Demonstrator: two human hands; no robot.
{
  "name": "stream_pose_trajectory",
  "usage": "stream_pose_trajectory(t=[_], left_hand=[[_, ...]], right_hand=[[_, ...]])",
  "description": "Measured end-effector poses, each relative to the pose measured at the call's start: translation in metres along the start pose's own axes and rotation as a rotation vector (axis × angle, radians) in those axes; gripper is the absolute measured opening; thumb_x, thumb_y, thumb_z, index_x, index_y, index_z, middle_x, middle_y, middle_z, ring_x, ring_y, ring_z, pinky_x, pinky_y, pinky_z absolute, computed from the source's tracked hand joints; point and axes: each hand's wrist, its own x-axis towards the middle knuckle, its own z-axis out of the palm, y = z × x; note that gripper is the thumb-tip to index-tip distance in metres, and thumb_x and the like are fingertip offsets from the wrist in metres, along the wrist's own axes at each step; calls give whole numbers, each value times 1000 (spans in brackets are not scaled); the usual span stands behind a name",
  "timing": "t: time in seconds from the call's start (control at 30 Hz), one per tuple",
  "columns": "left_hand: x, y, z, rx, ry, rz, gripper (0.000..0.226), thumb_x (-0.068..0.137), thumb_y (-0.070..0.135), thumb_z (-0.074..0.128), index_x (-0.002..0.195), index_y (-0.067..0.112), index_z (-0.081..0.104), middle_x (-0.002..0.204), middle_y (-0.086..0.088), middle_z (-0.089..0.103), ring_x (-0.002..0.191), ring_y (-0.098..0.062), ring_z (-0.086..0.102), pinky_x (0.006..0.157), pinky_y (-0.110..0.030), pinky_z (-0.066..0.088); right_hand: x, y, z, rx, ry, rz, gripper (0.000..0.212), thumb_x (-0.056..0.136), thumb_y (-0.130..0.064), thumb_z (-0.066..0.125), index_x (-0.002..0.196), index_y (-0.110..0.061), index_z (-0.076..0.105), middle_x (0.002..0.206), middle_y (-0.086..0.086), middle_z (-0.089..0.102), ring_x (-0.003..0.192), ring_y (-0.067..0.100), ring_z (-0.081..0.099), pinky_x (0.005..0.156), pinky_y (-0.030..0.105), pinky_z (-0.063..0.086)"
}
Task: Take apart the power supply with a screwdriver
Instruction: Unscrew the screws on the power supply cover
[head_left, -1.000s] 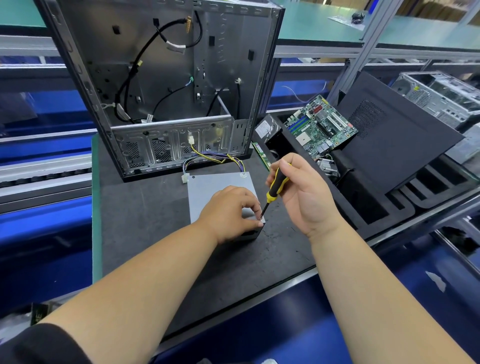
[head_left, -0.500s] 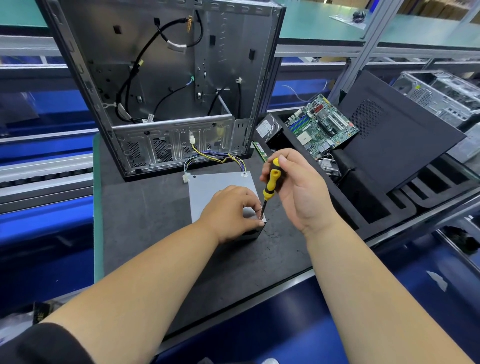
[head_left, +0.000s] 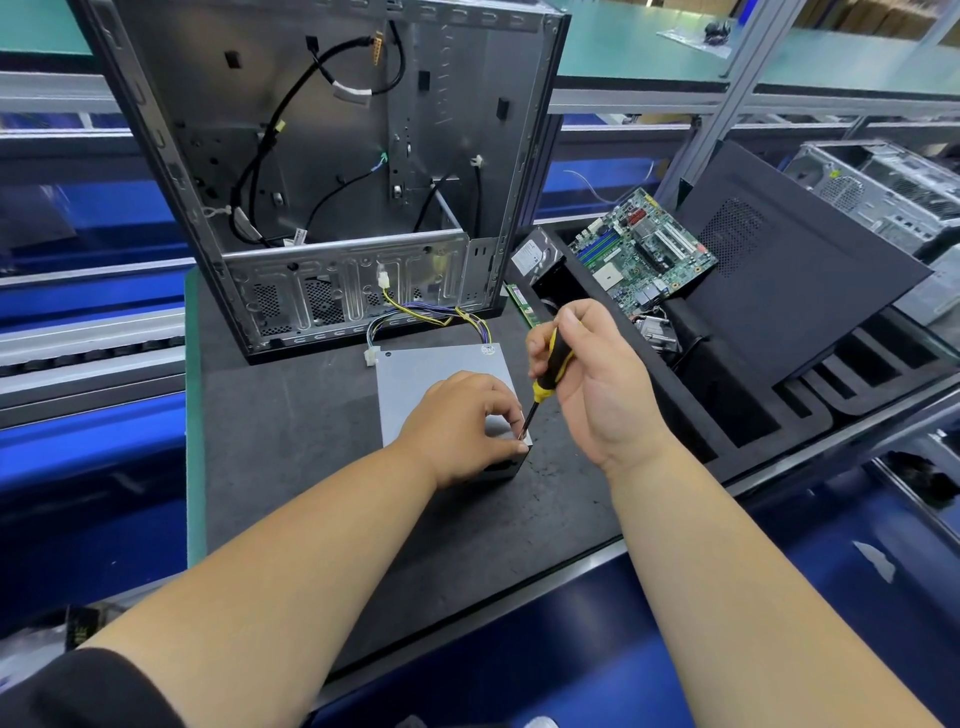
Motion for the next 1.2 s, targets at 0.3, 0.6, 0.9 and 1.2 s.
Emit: stream_pose_trajectory(t=[0.3, 0.6, 0.9, 1.2], left_hand=[[-1, 0, 0, -6, 6, 0, 19, 74, 43, 81, 74, 37, 63, 100, 19, 63, 104, -10, 50, 97, -39, 41], [-1, 0, 0, -8, -10, -9, 20, 75, 43, 81, 72, 40, 61, 102, 20, 62, 105, -8, 48, 98, -39, 40], [0, 0, -1, 8, -14, -3, 19, 75, 44, 81, 73, 40, 62, 103, 20, 62, 105, -9, 49, 96, -38, 42], [-1, 0, -1, 13, -4, 2, 19, 75, 44, 81, 75, 38, 63, 101, 19, 62, 105, -10, 50, 97, -37, 40]], right_hand=[[3, 1, -5, 23, -61, -5, 31, 99, -23, 43, 87, -12, 70, 78, 2, 60, 72, 15, 57, 82, 42, 40], [1, 4, 2, 32, 21, -28, 20, 96, -31, 43, 86, -14, 46, 67, 1, 47, 63, 18, 39, 63, 27, 36], [1, -6, -7, -17, 6, 29, 20, 89, -27, 52, 85, -10, 61, 81, 5, 55, 79, 22, 54, 71, 27, 46], [2, 2, 2, 51, -40, -1, 17, 96, -27, 44, 92, -11, 48, 73, 5, 53, 71, 19, 50, 73, 35, 38]])
